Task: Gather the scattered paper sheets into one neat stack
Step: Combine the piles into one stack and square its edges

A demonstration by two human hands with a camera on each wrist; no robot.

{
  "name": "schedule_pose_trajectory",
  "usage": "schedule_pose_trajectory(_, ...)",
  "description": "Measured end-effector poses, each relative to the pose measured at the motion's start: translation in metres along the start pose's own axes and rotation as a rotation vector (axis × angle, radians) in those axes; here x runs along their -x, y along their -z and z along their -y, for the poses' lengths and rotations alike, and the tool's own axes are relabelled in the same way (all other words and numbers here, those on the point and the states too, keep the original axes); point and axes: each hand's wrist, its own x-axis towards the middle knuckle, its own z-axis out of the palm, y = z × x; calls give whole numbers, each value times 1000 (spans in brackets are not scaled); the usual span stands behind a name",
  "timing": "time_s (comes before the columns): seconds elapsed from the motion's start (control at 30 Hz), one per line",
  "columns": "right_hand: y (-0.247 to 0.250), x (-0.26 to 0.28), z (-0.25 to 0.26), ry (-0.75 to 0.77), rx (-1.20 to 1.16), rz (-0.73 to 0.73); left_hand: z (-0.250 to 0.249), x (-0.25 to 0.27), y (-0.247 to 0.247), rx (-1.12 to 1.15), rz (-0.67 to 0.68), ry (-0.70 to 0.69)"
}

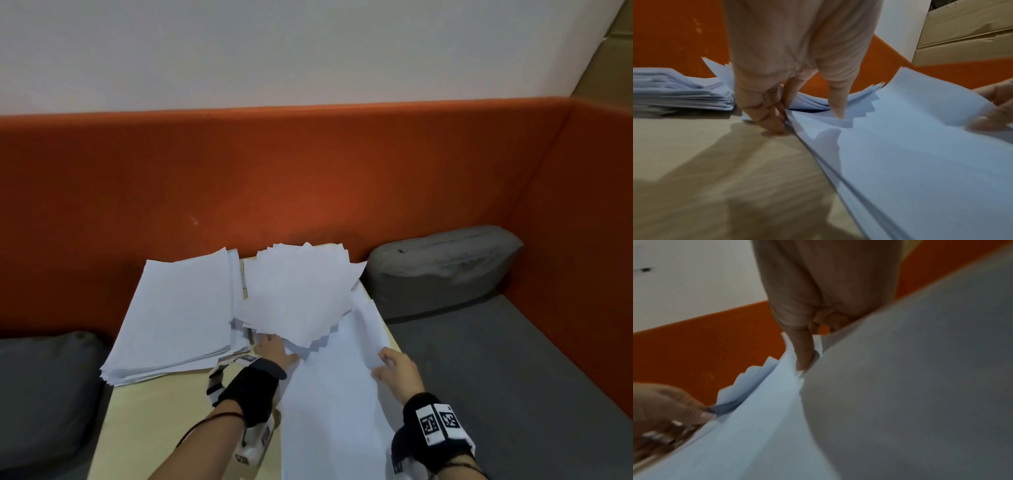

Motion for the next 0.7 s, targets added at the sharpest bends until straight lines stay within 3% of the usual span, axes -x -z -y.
schedule_pose_trajectory(0.13, 3, 5, 10, 77, 22, -13, 4, 2, -6, -45, -24, -15)
schedule_pose_trajectory(0.23, 16, 12, 18, 189, -52, 59, 8, 2, -6, -4, -14, -29)
schedule_pose_trajectory(0.57, 34, 19, 31, 264, -197, 137, 28, 3, 8, 704, 122, -109)
schedule_pose_trajectory(0.7, 50, 30, 50, 345, -254, 181, 39, 4, 13, 866, 150, -144)
